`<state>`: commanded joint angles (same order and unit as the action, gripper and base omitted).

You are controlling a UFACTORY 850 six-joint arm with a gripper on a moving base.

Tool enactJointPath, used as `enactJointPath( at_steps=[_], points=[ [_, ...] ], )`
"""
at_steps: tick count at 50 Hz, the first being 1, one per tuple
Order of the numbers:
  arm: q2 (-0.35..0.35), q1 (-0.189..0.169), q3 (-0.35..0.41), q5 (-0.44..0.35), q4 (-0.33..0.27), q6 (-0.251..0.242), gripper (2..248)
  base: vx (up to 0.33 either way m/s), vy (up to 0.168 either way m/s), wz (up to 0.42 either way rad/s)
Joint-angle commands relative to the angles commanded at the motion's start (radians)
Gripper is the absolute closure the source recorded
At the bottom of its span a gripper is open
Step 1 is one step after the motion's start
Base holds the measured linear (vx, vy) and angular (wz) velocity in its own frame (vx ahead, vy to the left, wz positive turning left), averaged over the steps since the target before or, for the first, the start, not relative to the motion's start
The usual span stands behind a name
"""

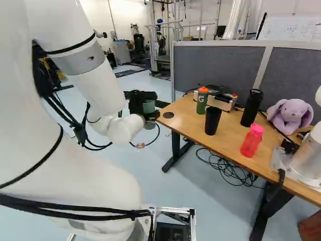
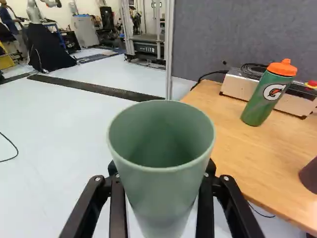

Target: Place the green cup on the table

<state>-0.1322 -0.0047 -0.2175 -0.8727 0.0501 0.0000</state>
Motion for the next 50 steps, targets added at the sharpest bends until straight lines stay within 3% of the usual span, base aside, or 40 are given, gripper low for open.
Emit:
enactJointPath(
  at_steps=[50],
  points=[
    [0.267, -0.024, -0.271, 0.0, 0.256, 0.0, 128, 0.0, 0.0, 0.0]
  ],
)
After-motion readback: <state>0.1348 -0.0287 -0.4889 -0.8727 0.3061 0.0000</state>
